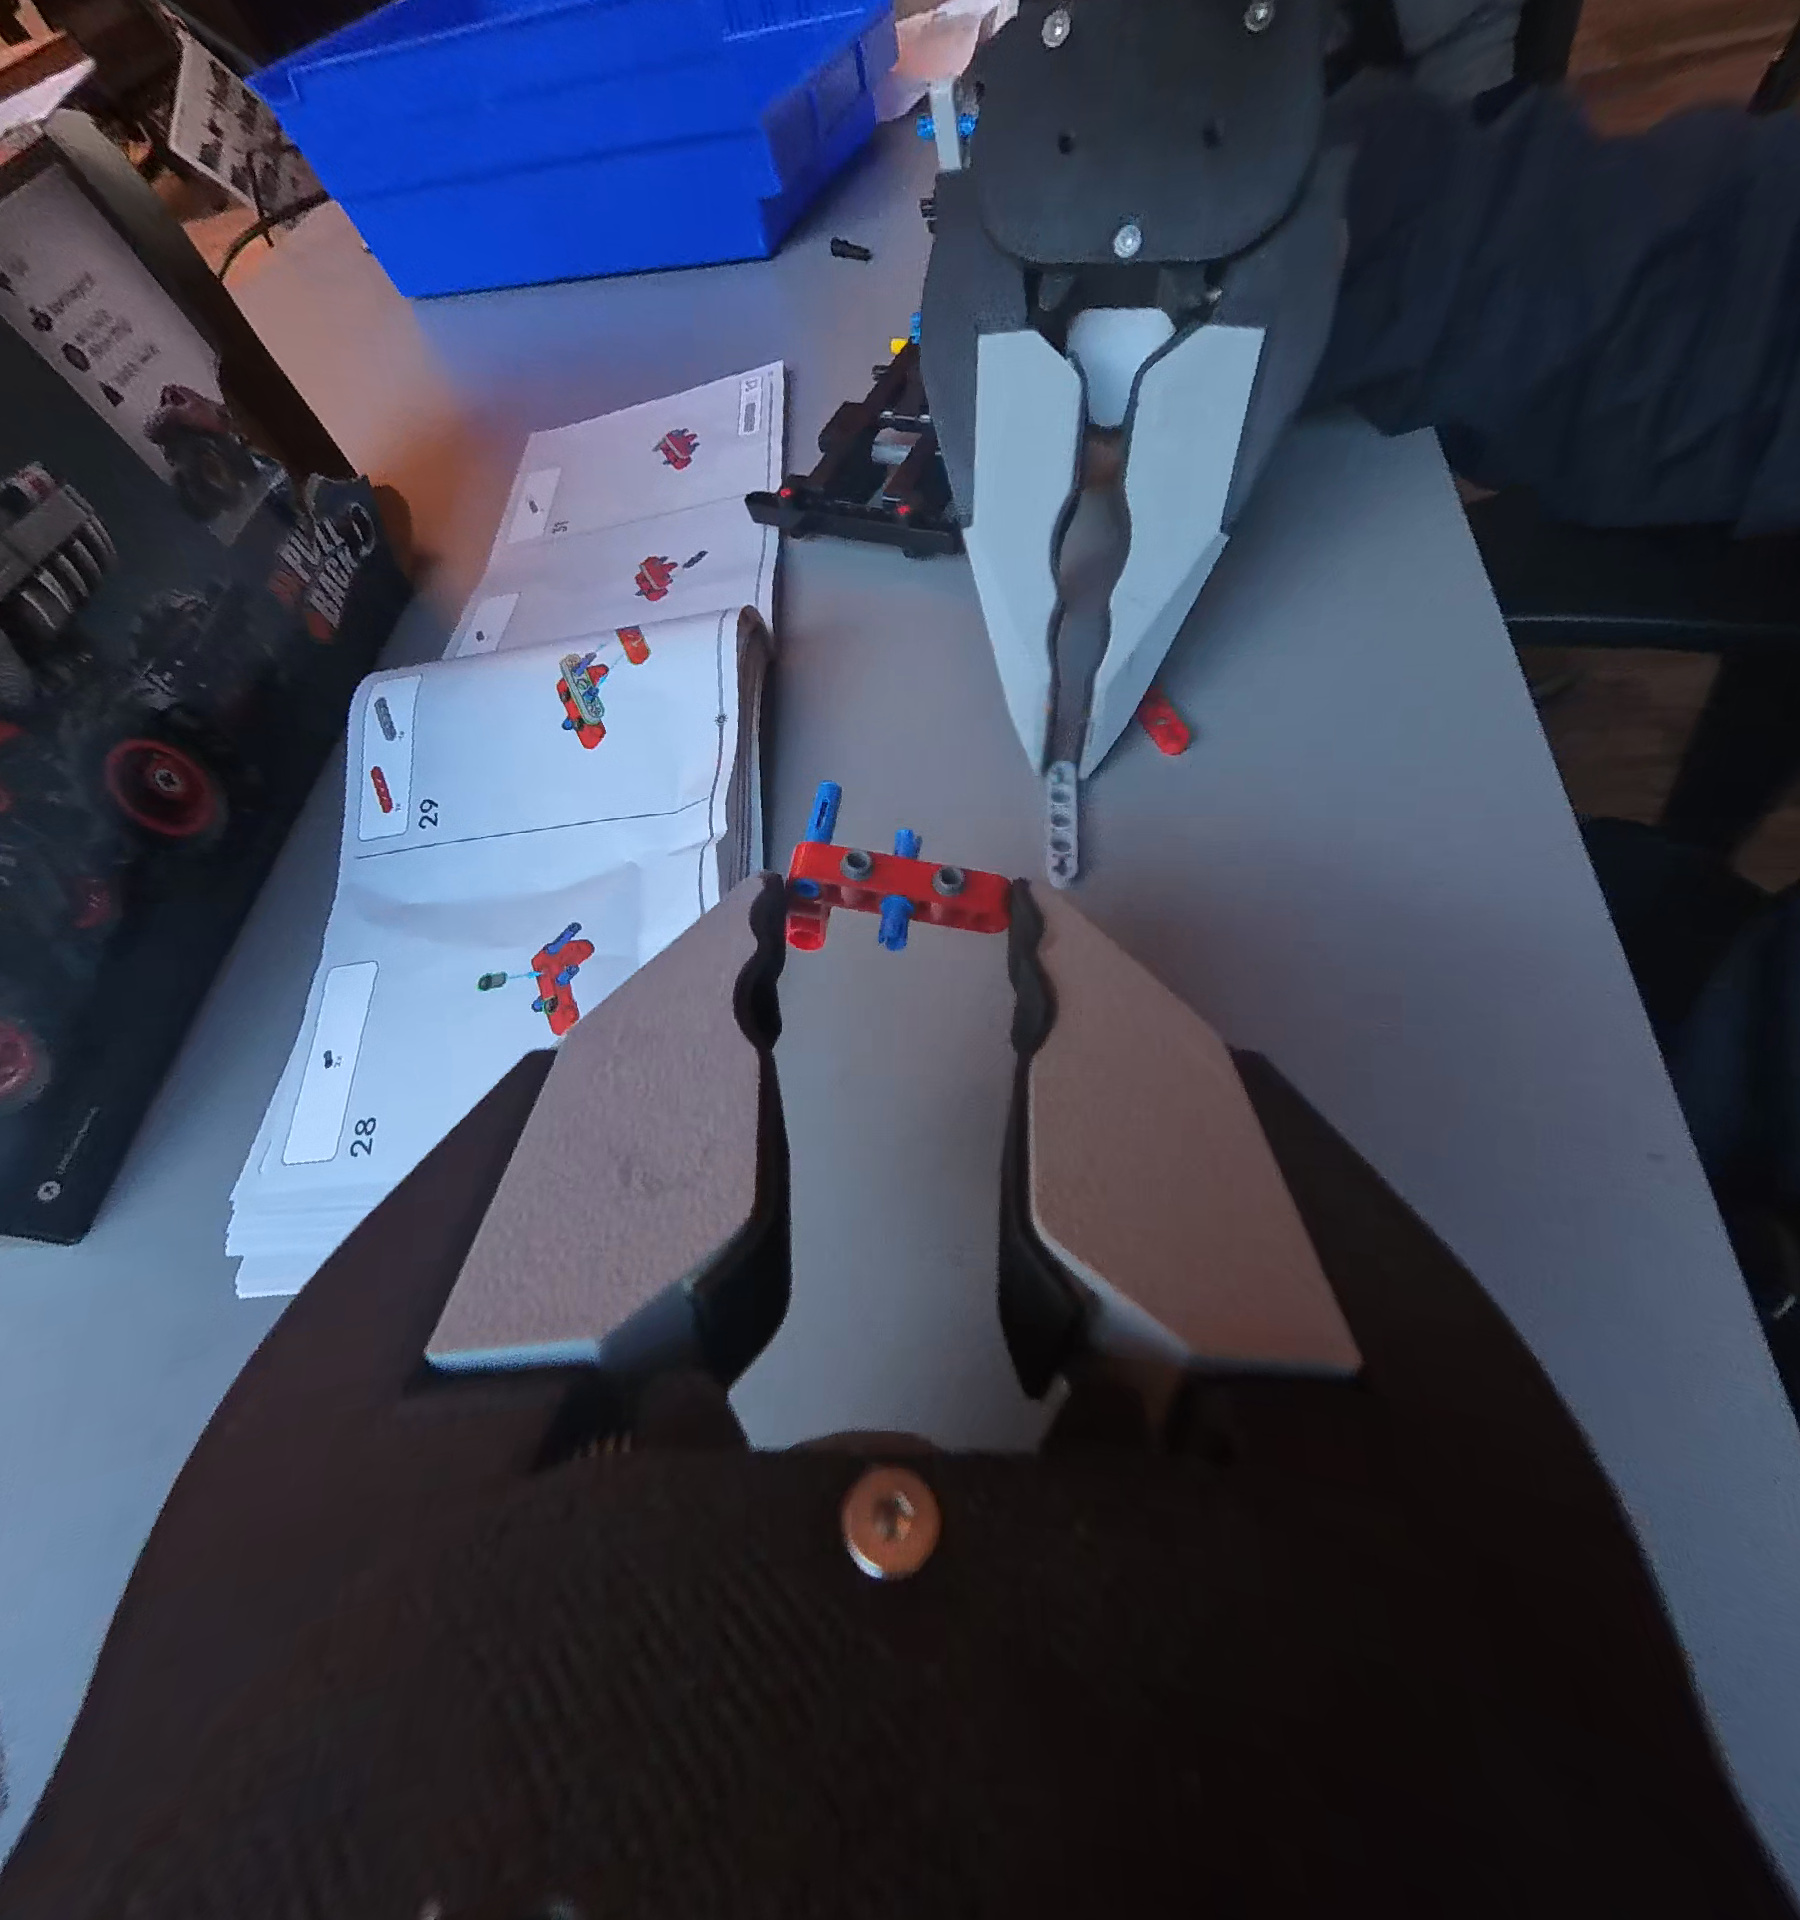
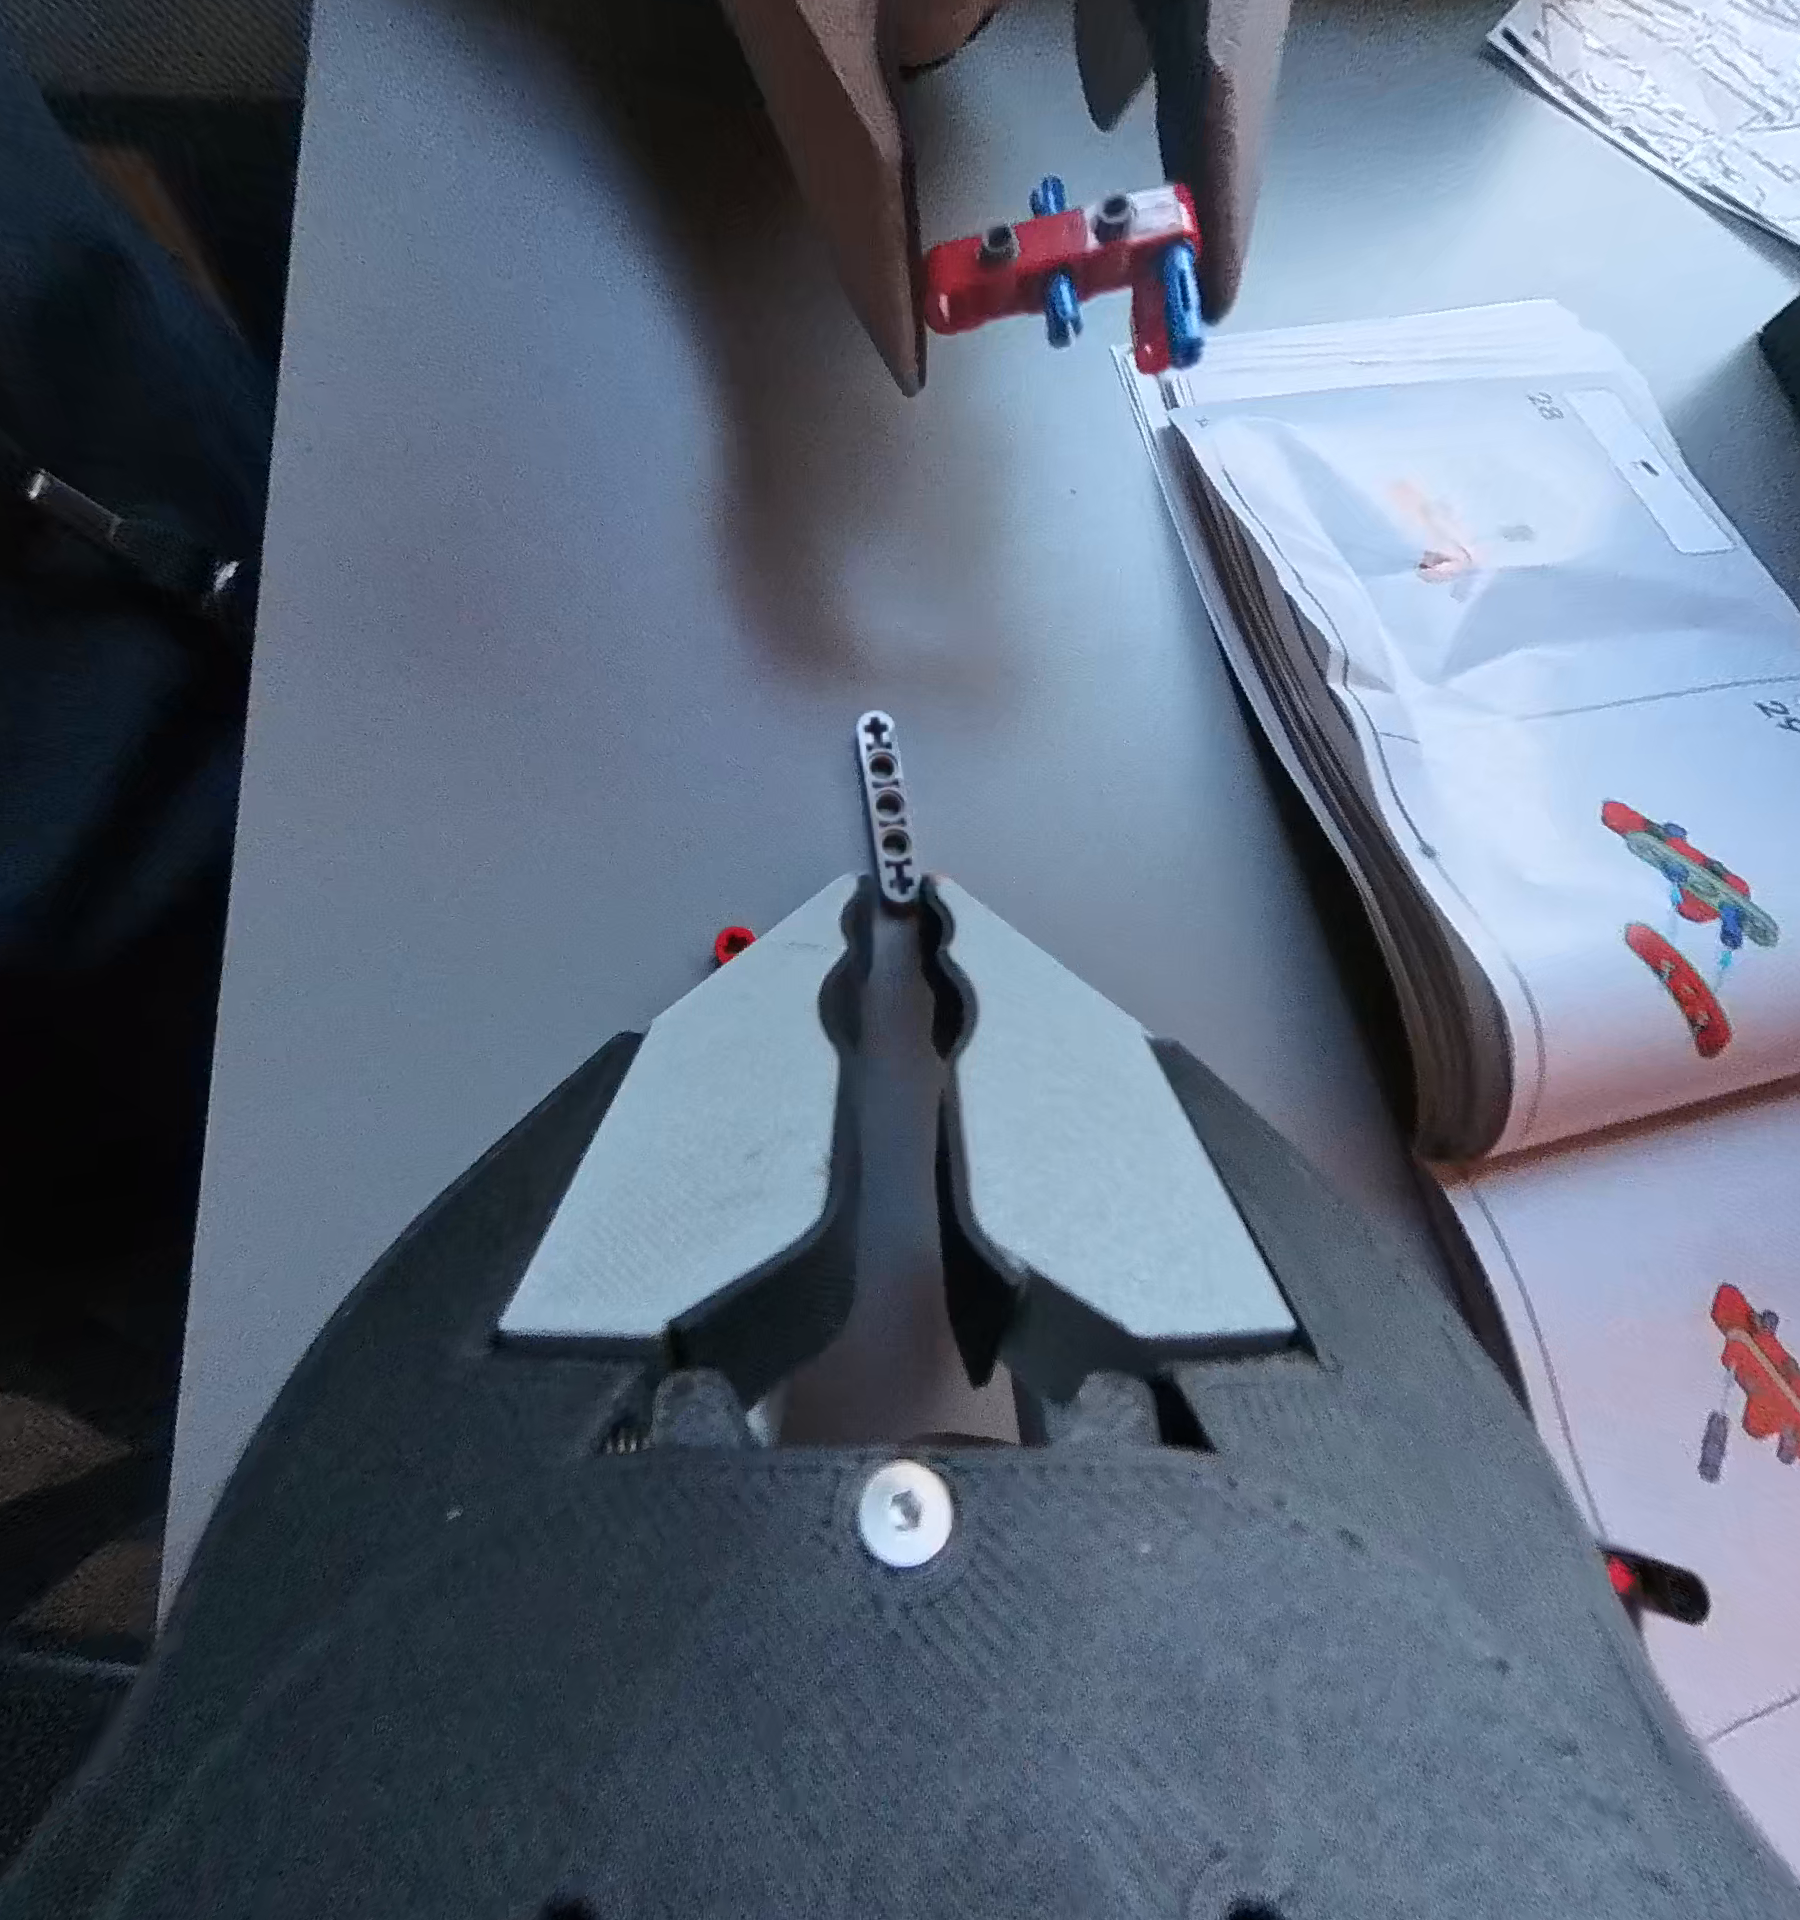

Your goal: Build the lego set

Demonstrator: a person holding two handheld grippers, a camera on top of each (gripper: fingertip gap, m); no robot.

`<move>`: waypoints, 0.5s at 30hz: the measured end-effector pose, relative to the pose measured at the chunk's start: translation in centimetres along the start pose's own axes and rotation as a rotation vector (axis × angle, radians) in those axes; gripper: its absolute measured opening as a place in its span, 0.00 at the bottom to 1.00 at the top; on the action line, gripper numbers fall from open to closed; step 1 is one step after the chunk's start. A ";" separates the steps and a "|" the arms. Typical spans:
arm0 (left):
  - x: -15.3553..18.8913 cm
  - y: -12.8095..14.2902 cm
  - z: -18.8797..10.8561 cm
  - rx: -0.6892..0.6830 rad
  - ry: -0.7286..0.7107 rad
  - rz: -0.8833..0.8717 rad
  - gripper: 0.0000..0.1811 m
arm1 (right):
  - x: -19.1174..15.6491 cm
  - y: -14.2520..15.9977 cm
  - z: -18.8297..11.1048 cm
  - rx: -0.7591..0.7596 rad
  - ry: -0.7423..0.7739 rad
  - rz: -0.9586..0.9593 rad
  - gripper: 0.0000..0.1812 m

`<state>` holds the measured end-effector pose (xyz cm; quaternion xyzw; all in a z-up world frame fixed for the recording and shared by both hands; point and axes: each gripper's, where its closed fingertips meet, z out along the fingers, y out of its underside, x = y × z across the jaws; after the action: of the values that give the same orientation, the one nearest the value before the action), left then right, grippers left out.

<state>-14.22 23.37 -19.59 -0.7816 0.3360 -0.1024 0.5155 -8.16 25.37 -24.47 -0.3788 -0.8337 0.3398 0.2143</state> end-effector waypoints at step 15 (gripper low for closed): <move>0.1 -0.1 0.0 0.007 -0.007 0.032 0.22 | -0.1 -0.1 0.1 -0.001 0.018 -0.036 0.02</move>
<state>-14.09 23.33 -19.57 -0.7748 0.3461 -0.0926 0.5208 -8.24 25.16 -24.46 -0.3669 -0.8386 0.3321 0.2278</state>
